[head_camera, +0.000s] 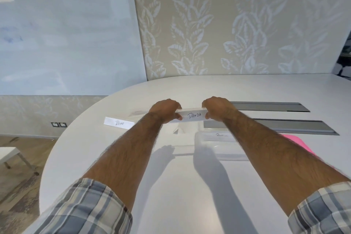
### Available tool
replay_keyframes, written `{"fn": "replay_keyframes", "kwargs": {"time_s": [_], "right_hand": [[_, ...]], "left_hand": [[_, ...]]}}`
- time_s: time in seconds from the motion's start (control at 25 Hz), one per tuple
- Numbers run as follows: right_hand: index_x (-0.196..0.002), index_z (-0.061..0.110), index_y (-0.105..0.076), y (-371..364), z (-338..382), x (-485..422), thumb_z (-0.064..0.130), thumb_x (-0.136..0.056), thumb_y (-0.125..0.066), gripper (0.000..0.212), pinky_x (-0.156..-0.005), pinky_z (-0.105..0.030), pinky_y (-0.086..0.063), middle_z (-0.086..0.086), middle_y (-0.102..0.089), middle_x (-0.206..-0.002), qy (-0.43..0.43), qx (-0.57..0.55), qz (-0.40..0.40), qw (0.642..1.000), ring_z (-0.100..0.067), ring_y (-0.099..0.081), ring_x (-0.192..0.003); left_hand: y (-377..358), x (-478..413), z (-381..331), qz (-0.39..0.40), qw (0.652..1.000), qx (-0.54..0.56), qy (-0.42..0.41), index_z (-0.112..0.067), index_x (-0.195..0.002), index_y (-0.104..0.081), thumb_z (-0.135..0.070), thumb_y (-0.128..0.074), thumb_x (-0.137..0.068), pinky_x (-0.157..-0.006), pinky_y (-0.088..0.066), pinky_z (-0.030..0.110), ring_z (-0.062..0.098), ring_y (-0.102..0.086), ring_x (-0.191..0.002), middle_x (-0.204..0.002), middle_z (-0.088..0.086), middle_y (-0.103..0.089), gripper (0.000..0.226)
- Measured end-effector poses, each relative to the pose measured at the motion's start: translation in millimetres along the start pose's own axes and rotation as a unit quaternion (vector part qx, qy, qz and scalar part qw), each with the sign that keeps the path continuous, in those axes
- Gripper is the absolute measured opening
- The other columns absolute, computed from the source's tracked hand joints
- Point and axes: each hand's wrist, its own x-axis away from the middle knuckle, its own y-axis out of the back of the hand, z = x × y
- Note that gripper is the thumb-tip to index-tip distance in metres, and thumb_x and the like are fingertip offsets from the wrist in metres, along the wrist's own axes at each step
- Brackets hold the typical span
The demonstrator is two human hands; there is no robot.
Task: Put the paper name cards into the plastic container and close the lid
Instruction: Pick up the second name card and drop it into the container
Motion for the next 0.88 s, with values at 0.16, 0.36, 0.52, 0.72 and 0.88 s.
{"fn": "replay_keyframes", "kwargs": {"time_s": [0.16, 0.36, 0.52, 0.72, 0.88], "right_hand": [[-0.118, 0.016, -0.064, 6, -46, 29, 0.027, -0.078, -0.076, 0.043, -0.087, -0.038, -0.05, -0.008, -0.067, -0.116, -0.03, 0.01, 0.007, 0.999, -0.03, -0.064, -0.105], [-0.119, 0.02, -0.064, 1, -84, 54, 0.027, -0.078, -0.077, 0.044, -0.088, -0.039, -0.051, -0.006, -0.066, -0.119, -0.069, 0.006, 0.025, 0.997, -0.03, -0.063, -0.108], [-0.119, 0.019, -0.064, -9, -101, 63, 0.027, -0.079, -0.076, 0.042, -0.089, -0.037, -0.05, -0.006, -0.066, -0.119, -0.064, 0.006, 0.037, 0.997, -0.03, -0.063, -0.11], [-0.118, 0.02, -0.064, -21, -108, 65, 0.026, -0.081, -0.074, 0.039, -0.089, -0.037, -0.049, -0.006, -0.064, -0.122, -0.06, -0.002, 0.05, 0.997, -0.029, -0.062, -0.11], [-0.12, 0.018, -0.063, -31, -112, 62, 0.025, -0.083, -0.073, 0.039, -0.086, -0.035, -0.047, -0.006, -0.064, -0.122, -0.055, -0.003, 0.071, 0.996, -0.029, -0.062, -0.11]], "left_hand": [[-4, -13, -52, 0.0, 1.0, -0.001, -0.03, -0.029, -0.129, -0.063, -0.046, -0.072, -0.083, -0.084, -0.043, 0.032, 0.025, -0.06, -0.115, -0.125, 0.0, -0.065, 0.05], [-19, -26, -100, 0.009, 0.999, -0.008, -0.045, -0.028, -0.13, -0.063, -0.045, -0.071, -0.084, -0.082, -0.041, 0.032, 0.026, -0.06, -0.116, -0.126, 0.001, -0.064, 0.05], [-30, -33, -119, 0.023, 0.999, -0.01, -0.041, -0.027, -0.129, -0.063, -0.044, -0.071, -0.085, -0.079, -0.039, 0.031, 0.027, -0.06, -0.114, -0.125, 0.002, -0.064, 0.047], [-40, -38, -128, 0.043, 0.998, -0.03, -0.041, -0.025, -0.127, -0.064, -0.042, -0.073, -0.084, -0.078, -0.04, 0.031, 0.028, -0.062, -0.113, -0.124, 0.002, -0.065, 0.047], [-51, -42, -131, 0.058, 0.996, -0.042, -0.046, -0.023, -0.125, -0.065, -0.04, -0.074, -0.083, -0.075, -0.04, 0.031, 0.029, -0.064, -0.109, -0.121, 0.003, -0.067, 0.046]]}}
